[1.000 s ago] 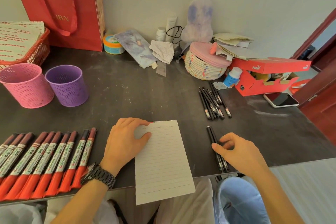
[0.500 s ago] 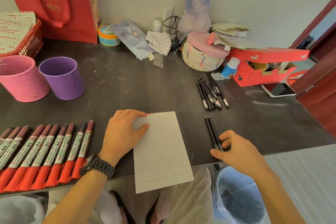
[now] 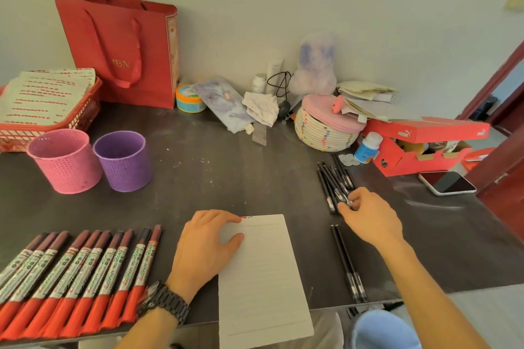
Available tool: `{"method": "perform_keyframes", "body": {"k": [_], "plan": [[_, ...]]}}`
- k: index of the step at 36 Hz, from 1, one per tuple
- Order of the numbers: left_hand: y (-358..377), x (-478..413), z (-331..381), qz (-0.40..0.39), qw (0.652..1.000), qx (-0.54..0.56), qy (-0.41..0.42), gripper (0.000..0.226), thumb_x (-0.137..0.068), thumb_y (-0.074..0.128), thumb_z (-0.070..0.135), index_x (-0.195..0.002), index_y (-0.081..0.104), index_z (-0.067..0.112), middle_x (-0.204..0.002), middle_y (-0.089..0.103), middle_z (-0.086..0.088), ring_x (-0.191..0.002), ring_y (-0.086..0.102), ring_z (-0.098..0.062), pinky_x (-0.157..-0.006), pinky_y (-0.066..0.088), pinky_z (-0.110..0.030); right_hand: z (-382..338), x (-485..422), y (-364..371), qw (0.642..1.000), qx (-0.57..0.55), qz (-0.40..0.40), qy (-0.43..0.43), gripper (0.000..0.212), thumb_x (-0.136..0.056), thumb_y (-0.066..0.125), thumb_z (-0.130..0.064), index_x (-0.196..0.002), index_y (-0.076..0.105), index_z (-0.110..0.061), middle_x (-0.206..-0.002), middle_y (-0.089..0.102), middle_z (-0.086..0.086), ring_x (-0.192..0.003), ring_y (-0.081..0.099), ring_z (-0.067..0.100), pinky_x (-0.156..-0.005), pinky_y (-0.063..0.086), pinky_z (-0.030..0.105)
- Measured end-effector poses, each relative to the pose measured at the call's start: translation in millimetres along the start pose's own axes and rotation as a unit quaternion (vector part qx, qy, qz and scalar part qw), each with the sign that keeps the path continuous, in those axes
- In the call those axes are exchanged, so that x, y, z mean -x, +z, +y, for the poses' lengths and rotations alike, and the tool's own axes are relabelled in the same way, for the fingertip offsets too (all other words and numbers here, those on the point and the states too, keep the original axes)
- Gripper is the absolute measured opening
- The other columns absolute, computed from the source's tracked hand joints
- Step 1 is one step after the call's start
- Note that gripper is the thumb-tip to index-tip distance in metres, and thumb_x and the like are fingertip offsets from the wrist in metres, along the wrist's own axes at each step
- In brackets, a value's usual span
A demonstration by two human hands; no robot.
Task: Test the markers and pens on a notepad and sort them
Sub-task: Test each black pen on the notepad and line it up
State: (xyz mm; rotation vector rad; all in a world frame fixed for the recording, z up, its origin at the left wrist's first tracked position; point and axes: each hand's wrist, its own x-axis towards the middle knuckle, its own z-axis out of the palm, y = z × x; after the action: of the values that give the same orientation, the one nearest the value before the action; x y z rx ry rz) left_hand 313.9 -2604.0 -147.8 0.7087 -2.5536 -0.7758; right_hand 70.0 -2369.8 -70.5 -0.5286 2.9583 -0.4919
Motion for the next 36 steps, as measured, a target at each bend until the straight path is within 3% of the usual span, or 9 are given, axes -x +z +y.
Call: {"method": "perform_keyframes", "body": {"k": [6, 18, 24, 28, 31, 33, 36], "plan": [[1, 0, 1, 0.004, 1.000, 0.003, -0.002, 0.027, -0.085, 0.062, 0.056, -0.112, 0.060, 0.049, -0.110, 0.047, 0.037, -0.117, 0.045, 0.002, -0.098, 0.034, -0.022, -20, -28, 11, 0.997, 0.064, 0.044, -0.004, 0.031, -0.097, 0.055, -0.045, -0.118, 0.055, -0.022, -0.124, 0.054, 0.008, -0.110, 0.058, 0.033, -0.075, 0.042, 0.038], [-1, 0, 3, -0.010, 1.000, -0.001, -0.013, 0.032, -0.087, 0.057, 0.060, -0.117, 0.058, 0.049, -0.121, 0.053, 0.032, -0.121, 0.041, 0.005, -0.105, 0.033, -0.022, -33, -34, 20, 0.977, 0.200, 0.073, -0.006, 0.030, -0.102, 0.047, -0.033, -0.119, 0.055, -0.010, -0.121, 0.056, 0.009, -0.107, 0.062, 0.033, -0.070, 0.041, 0.036], [0, 0, 3, -0.006, 1.000, -0.001, -0.010, 0.031, -0.088, 0.058, 0.059, -0.117, 0.058, 0.048, -0.121, 0.053, 0.032, -0.121, 0.041, 0.005, -0.106, 0.034, -0.024, -28, -23, 13, 0.992, 0.082, 0.097, 0.018, 0.029, -0.105, 0.042, -0.034, -0.113, 0.058, -0.011, -0.115, 0.060, 0.010, -0.103, 0.061, 0.038, -0.072, 0.040, 0.039], [0, 1, 3, 0.000, 1.000, -0.007, -0.007, 0.030, -0.087, 0.059, 0.057, -0.116, 0.058, 0.048, -0.115, 0.050, 0.035, -0.119, 0.041, 0.006, -0.099, 0.028, -0.018, -29, -1, 8, 0.994, -0.087, 0.066, 0.017, 0.016, -0.104, 0.048, -0.035, -0.096, 0.055, -0.022, -0.090, 0.062, 0.001, -0.081, 0.057, 0.024, -0.071, 0.042, 0.038], [-1, 1, 4, -0.002, 1.000, -0.010, -0.007, 0.030, -0.087, 0.059, 0.057, -0.116, 0.058, 0.049, -0.116, 0.051, 0.035, -0.119, 0.040, 0.006, -0.099, 0.026, -0.017, -37, 29, 6, 0.957, -0.288, 0.032, -0.011, 0.010, -0.101, 0.057, -0.027, -0.091, 0.060, -0.028, -0.089, 0.073, -0.004, -0.073, 0.062, 0.008, -0.068, 0.052, 0.035], [-1, 0, 5, -0.002, 1.000, -0.010, -0.006, 0.030, -0.087, 0.059, 0.057, -0.116, 0.058, 0.049, -0.116, 0.052, 0.034, -0.119, 0.040, 0.006, -0.099, 0.026, -0.018, -43, 53, 7, 0.919, -0.394, -0.007, -0.012, 0.006, -0.101, 0.059, -0.021, -0.101, 0.063, -0.026, -0.092, 0.077, -0.005, -0.069, 0.065, 0.001, -0.058, 0.055, 0.025], [-3, 1, 6, -0.001, 1.000, -0.011, -0.002, 0.029, -0.087, 0.060, 0.056, -0.115, 0.059, 0.048, -0.117, 0.054, 0.032, -0.120, 0.042, 0.004, -0.099, 0.028, -0.018, -49, 88, 14, 0.882, -0.467, -0.059, -0.014, 0.018, -0.102, 0.058, -0.021, -0.115, 0.063, -0.031, -0.100, 0.078, -0.007, -0.076, 0.069, 0.008, -0.064, 0.055, 0.025]]}}
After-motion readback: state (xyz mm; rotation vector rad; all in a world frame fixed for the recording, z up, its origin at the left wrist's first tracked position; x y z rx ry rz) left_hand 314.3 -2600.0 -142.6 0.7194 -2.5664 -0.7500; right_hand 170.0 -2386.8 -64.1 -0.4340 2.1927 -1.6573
